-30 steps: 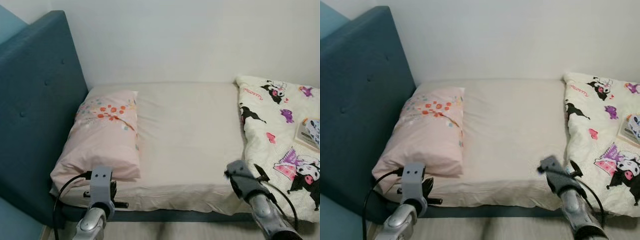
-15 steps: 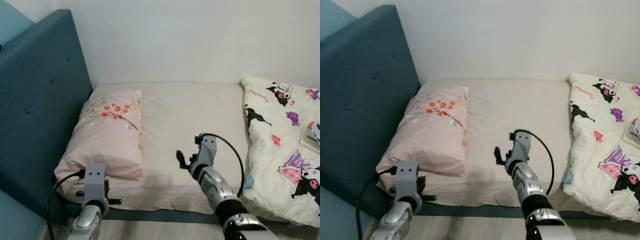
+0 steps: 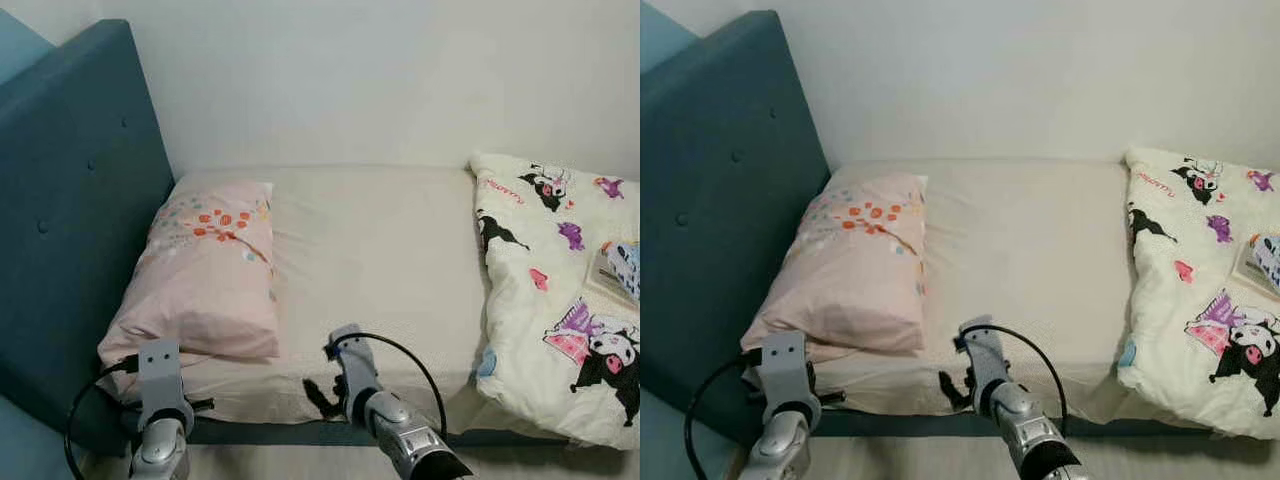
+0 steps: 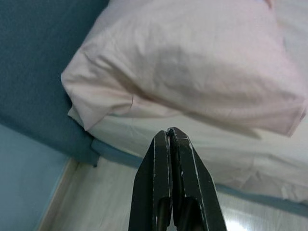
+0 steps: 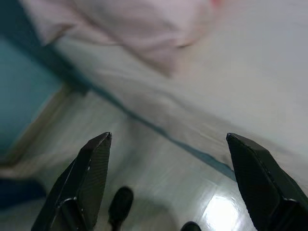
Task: Clean up the room
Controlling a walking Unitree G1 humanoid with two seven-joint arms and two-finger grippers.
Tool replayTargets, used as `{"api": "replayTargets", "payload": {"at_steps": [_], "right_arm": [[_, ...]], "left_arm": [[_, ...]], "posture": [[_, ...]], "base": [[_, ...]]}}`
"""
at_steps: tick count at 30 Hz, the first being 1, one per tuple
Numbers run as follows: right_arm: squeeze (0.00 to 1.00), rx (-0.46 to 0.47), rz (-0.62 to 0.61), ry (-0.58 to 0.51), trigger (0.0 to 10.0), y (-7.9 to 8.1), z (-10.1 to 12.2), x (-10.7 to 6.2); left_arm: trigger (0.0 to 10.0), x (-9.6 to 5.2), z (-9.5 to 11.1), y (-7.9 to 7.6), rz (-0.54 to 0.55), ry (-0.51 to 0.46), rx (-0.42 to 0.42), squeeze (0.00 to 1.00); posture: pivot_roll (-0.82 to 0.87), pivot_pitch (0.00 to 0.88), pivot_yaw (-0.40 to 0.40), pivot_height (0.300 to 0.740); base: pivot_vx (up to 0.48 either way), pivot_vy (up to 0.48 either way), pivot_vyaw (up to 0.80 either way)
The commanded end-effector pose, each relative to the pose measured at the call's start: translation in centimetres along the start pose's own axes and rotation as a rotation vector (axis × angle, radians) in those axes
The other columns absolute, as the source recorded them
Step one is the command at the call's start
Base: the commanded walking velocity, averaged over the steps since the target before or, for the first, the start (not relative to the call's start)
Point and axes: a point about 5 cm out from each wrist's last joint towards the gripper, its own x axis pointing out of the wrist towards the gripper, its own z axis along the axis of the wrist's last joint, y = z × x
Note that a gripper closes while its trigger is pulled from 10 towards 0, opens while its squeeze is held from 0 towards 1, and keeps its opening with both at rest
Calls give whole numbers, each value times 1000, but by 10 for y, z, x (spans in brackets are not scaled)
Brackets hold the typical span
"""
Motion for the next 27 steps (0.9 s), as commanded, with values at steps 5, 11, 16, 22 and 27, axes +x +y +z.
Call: {"api": "replayTargets", "payload": {"at_steps": [5,11,16,22,27], "right_arm": [[0,-138,-2,-26,10000,-4,-10,-9],[0,-163,-193,-119,10000,-24,-10,-21],[0,-77,-215,-179,10000,-32,-8,-27],[0,-62,-256,-294,10000,-36,0,-34],[0,-35,-282,-302,10000,-37,-3,-37]], "left_arm": [[10000,-4,-10,3,-46,-5,4,0],[10000,-13,-15,-3,-128,-5,31,0],[10000,-16,-21,-4,-142,28,66,0],[10000,-19,-22,0,-129,9,59,0],[10000,-18,-17,3,-115,-19,35,0]], "posture": [[9,85,-42,740],[9,92,-29,740],[13,89,-29,740],[12,94,-30,740],[9,90,-26,740]], "base": [[0,0,0],[0,0,0],[0,0,0],[0,0,0],[0,0,0]]}}
